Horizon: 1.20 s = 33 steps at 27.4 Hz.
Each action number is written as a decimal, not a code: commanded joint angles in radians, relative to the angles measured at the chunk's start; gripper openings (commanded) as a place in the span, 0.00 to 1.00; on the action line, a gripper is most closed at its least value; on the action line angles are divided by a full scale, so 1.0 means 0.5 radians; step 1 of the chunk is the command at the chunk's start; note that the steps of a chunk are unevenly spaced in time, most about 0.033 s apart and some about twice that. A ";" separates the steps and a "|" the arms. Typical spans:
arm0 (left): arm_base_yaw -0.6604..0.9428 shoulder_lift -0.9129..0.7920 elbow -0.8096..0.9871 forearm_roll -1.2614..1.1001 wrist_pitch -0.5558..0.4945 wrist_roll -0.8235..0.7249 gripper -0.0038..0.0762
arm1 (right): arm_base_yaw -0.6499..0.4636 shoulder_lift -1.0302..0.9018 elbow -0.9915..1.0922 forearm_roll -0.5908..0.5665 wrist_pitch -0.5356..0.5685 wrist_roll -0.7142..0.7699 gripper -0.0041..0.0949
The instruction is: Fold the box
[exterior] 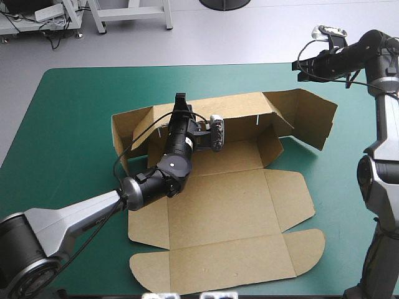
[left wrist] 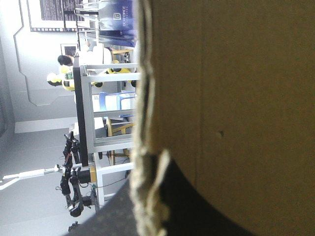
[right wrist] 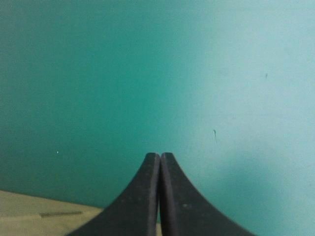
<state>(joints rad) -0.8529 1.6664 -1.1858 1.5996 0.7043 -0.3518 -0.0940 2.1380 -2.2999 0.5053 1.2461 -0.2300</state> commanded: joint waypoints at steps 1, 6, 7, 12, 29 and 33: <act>-0.014 -0.089 -0.048 0.094 0.123 -0.026 0.04 | -0.007 -0.224 0.138 0.045 0.029 -0.106 0.02; -0.014 -0.089 -0.048 0.085 0.123 -0.026 0.04 | -0.007 -0.342 0.419 0.161 0.025 -0.275 0.02; -0.014 -0.089 -0.048 0.085 0.123 -0.026 0.04 | -0.007 -0.355 0.443 0.165 0.025 -0.285 0.02; -0.014 -0.089 -0.048 0.079 0.115 -0.026 0.04 | -0.007 -0.449 0.557 0.215 0.025 -0.381 0.02; -0.014 -0.089 -0.048 0.079 0.006 -0.039 0.04 | -0.007 -0.915 1.392 0.416 -0.003 -0.901 0.02; -0.014 -0.089 -0.048 0.079 -0.003 -0.039 0.04 | -0.007 -0.947 1.631 0.664 -0.218 -1.205 0.02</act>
<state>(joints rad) -0.8529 1.6664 -1.1822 1.5901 0.6952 -0.3544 -0.0940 1.7207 -1.5275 0.7051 1.2088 -0.7194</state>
